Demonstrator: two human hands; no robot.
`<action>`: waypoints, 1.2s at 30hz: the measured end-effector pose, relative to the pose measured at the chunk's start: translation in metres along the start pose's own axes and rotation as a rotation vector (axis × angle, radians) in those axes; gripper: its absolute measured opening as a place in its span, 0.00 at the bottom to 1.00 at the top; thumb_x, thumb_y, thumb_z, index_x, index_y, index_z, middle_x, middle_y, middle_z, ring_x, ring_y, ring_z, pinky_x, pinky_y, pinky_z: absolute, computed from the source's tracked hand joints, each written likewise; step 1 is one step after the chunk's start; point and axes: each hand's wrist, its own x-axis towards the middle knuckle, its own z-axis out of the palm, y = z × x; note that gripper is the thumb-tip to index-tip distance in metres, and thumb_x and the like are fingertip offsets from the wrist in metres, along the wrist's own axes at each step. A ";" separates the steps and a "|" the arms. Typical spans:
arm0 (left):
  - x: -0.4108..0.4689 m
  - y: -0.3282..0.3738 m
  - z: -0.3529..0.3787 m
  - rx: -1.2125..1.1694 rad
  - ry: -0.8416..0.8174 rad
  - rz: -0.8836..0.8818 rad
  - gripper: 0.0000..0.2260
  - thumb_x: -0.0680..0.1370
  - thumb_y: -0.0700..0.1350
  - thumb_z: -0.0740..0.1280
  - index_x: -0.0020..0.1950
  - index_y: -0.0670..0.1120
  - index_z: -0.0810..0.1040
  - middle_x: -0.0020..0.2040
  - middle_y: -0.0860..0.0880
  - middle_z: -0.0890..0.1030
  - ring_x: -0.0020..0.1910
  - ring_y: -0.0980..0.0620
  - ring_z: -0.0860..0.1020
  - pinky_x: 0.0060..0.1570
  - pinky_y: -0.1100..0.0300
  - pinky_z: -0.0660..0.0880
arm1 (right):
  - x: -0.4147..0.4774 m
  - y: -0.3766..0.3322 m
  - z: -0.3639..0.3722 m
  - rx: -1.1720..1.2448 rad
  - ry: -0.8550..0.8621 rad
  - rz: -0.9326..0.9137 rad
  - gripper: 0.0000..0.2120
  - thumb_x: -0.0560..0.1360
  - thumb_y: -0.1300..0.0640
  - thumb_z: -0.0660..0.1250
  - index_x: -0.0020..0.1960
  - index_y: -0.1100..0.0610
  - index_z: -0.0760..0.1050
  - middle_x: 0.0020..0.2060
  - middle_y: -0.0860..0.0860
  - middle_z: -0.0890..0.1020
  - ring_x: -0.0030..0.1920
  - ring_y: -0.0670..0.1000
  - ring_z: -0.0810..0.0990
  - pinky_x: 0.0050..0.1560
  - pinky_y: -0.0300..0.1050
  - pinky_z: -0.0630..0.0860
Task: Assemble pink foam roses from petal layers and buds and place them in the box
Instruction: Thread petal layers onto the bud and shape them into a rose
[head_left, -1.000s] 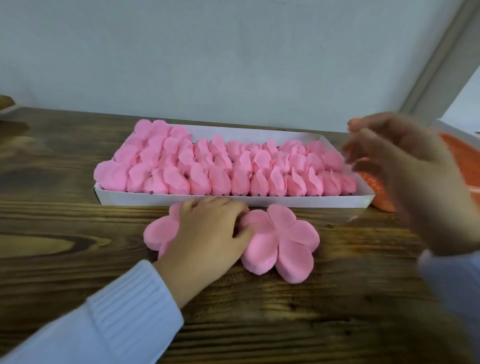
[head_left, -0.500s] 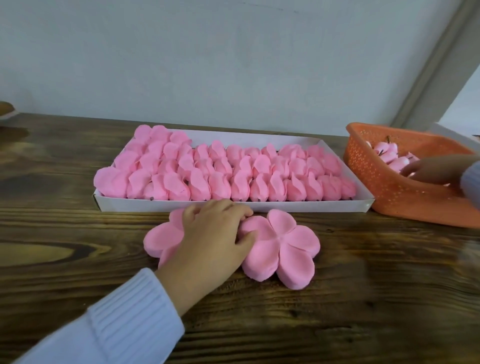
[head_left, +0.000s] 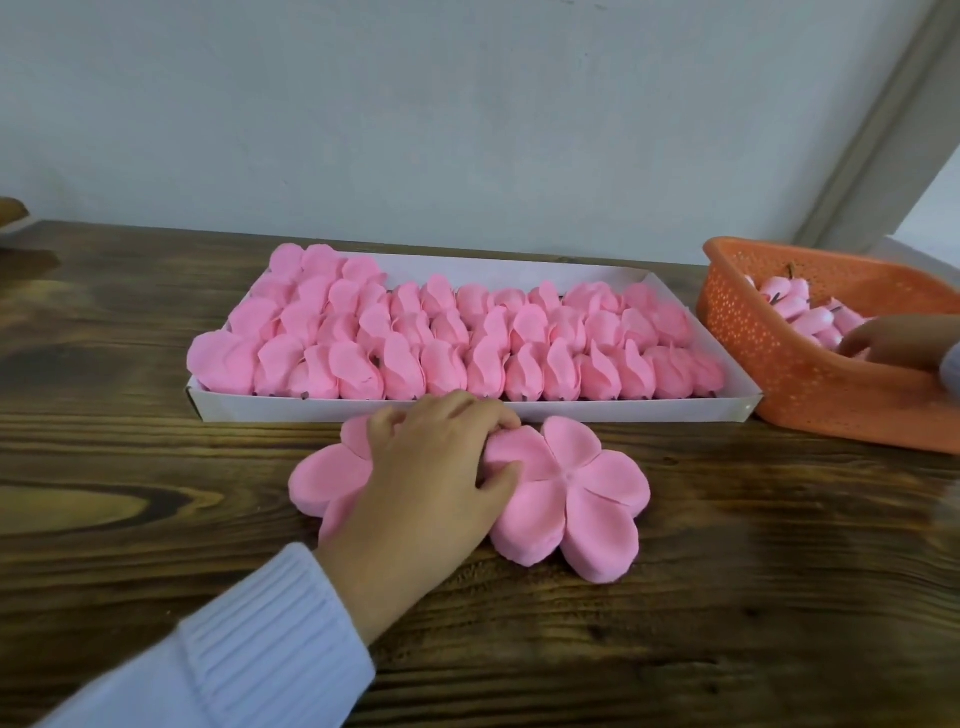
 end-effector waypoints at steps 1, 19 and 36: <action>0.000 0.001 0.000 0.019 0.007 0.006 0.11 0.74 0.52 0.67 0.56 0.60 0.75 0.51 0.63 0.75 0.54 0.61 0.69 0.52 0.62 0.50 | 0.018 -0.004 -0.039 -0.192 0.016 -0.135 0.12 0.76 0.64 0.66 0.57 0.54 0.79 0.66 0.59 0.74 0.64 0.58 0.71 0.67 0.48 0.63; -0.002 0.005 -0.001 0.056 0.134 0.041 0.07 0.71 0.44 0.74 0.43 0.53 0.78 0.37 0.59 0.76 0.41 0.54 0.75 0.45 0.59 0.53 | -0.065 -0.050 -0.115 0.666 1.152 -0.094 0.13 0.76 0.50 0.66 0.59 0.53 0.74 0.49 0.50 0.81 0.34 0.44 0.76 0.41 0.42 0.70; -0.003 0.009 -0.009 -0.047 0.145 0.180 0.13 0.69 0.34 0.72 0.51 0.46 0.83 0.35 0.53 0.80 0.35 0.49 0.78 0.44 0.47 0.76 | -0.103 -0.162 -0.059 1.338 0.889 -0.283 0.01 0.76 0.57 0.67 0.48 0.53 0.77 0.38 0.45 0.80 0.37 0.42 0.77 0.41 0.36 0.74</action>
